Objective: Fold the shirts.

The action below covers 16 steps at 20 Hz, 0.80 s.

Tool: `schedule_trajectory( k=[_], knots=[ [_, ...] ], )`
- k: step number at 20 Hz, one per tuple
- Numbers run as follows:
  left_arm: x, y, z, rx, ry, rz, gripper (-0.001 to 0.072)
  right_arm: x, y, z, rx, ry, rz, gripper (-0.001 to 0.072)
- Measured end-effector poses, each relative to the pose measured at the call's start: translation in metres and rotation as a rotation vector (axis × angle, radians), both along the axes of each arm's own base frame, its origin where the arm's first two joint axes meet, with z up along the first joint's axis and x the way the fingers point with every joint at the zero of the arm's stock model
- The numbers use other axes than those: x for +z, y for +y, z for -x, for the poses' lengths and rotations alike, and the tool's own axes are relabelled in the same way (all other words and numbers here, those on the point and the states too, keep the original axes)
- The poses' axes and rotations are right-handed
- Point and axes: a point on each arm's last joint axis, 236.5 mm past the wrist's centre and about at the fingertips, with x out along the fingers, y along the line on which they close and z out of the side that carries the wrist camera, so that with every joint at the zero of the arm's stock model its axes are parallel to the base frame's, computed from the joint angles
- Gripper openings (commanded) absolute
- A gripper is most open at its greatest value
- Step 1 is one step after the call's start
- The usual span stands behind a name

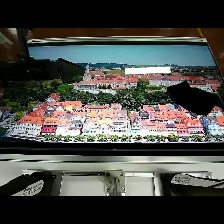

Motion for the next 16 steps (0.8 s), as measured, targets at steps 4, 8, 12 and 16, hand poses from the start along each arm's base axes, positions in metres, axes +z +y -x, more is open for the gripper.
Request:
schedule_trajectory(
  k=[4,8,12,16],
  knots=[
    [0.001,-0.024,0.016,-0.057,-0.003,0.003,0.0041,-0.038,-0.015,0.088,-0.103,0.241,-0.099,0.0079],
    [0.001,-0.037,0.026,-0.087,0.012,0.009,0.0041,-0.067,0.004,0.154,-0.154,0.418,-0.139,0.0082],
    [0.001,-0.041,0.029,-0.096,0.021,0.012,0.0041,-0.092,0.025,0.200,-0.197,0.545,-0.156,0.0086],
    [0.002,-0.042,0.030,-0.096,0.036,0.016,0.0041,-0.112,0.045,0.234,-0.199,0.646,-0.179,0.0085]
  ],
)
